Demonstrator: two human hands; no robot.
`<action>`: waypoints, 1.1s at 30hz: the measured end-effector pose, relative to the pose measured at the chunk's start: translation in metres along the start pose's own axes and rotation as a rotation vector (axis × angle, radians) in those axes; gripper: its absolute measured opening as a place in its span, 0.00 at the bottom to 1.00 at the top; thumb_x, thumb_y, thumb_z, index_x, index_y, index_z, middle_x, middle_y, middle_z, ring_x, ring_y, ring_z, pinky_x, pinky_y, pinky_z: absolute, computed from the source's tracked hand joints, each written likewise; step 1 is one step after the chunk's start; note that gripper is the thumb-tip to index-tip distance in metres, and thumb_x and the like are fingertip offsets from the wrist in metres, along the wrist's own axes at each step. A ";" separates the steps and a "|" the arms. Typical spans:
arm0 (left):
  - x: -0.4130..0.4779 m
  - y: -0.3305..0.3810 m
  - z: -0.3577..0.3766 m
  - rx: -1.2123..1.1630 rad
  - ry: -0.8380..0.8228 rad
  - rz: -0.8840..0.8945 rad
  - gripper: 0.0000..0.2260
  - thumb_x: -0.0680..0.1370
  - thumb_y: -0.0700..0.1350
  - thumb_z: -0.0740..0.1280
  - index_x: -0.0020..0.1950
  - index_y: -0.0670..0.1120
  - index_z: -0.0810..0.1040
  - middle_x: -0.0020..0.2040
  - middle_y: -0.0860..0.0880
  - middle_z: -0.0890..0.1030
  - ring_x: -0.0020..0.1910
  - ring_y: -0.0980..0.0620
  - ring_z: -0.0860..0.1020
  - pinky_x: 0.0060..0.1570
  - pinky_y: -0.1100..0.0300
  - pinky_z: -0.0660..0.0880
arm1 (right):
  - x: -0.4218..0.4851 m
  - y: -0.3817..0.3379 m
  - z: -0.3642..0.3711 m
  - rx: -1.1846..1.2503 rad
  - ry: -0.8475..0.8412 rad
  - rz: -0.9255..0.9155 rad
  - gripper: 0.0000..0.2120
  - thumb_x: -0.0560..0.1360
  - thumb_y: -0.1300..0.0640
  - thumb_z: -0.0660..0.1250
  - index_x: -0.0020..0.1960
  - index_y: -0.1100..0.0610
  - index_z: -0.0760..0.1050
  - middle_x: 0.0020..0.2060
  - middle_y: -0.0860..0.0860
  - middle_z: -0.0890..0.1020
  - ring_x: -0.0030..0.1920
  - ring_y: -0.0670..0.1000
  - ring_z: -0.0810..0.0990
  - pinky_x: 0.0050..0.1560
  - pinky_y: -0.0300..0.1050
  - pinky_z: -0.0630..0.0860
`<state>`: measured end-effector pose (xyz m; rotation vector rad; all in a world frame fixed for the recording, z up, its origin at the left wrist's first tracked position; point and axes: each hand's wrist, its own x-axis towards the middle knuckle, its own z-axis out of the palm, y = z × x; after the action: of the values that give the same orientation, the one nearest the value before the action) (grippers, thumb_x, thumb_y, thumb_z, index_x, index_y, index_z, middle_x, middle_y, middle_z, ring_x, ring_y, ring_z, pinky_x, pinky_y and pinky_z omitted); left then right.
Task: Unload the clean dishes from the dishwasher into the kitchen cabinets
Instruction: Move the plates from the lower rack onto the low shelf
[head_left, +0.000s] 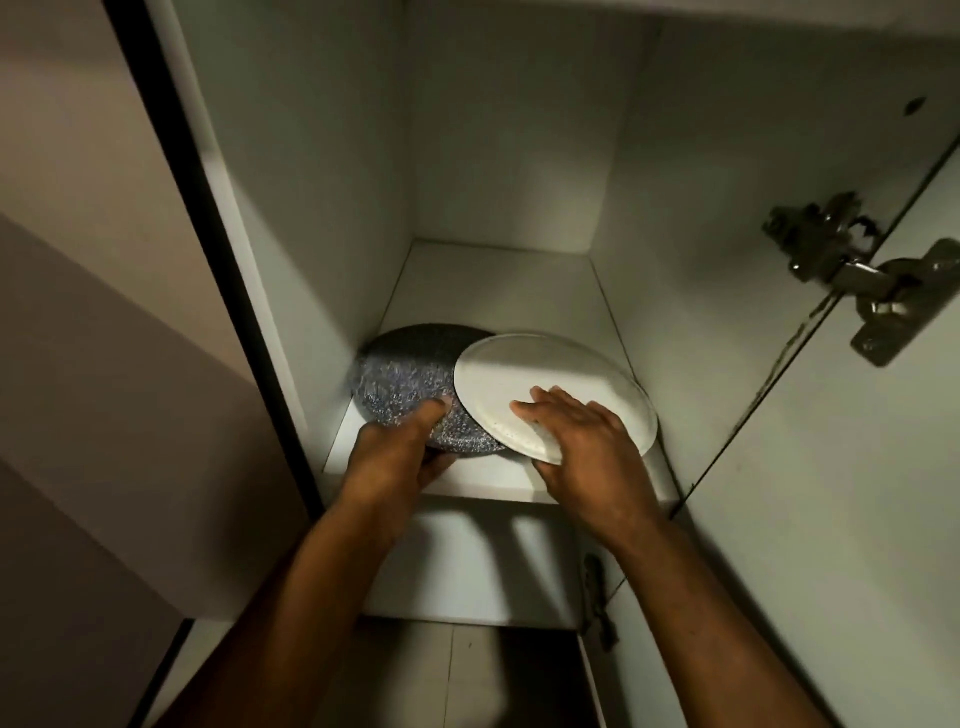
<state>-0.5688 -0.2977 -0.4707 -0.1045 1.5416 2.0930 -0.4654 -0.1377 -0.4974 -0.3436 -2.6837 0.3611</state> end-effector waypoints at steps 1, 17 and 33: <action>0.000 -0.001 -0.002 0.055 0.020 0.060 0.13 0.76 0.42 0.71 0.59 0.40 0.76 0.50 0.43 0.84 0.46 0.49 0.82 0.43 0.59 0.82 | 0.005 0.001 0.004 -0.026 0.015 0.005 0.29 0.68 0.57 0.75 0.68 0.47 0.74 0.69 0.50 0.74 0.71 0.51 0.71 0.69 0.54 0.65; 0.073 -0.005 -0.001 1.812 -0.149 0.747 0.33 0.75 0.60 0.38 0.80 0.54 0.51 0.80 0.51 0.54 0.79 0.49 0.53 0.74 0.54 0.52 | 0.074 0.037 0.022 -0.121 -0.010 -0.028 0.27 0.76 0.41 0.65 0.73 0.46 0.68 0.72 0.49 0.70 0.74 0.51 0.64 0.73 0.57 0.58; 0.182 0.013 0.047 1.783 -0.034 0.739 0.27 0.82 0.59 0.49 0.80 0.54 0.52 0.80 0.51 0.53 0.79 0.48 0.51 0.71 0.46 0.57 | 0.166 0.083 0.046 -0.073 -0.155 0.111 0.25 0.82 0.41 0.52 0.78 0.42 0.54 0.79 0.46 0.54 0.78 0.48 0.48 0.77 0.56 0.44</action>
<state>-0.7184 -0.1910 -0.5097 1.2103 3.0020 0.2996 -0.6164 -0.0210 -0.5030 -0.5069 -2.8422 0.3361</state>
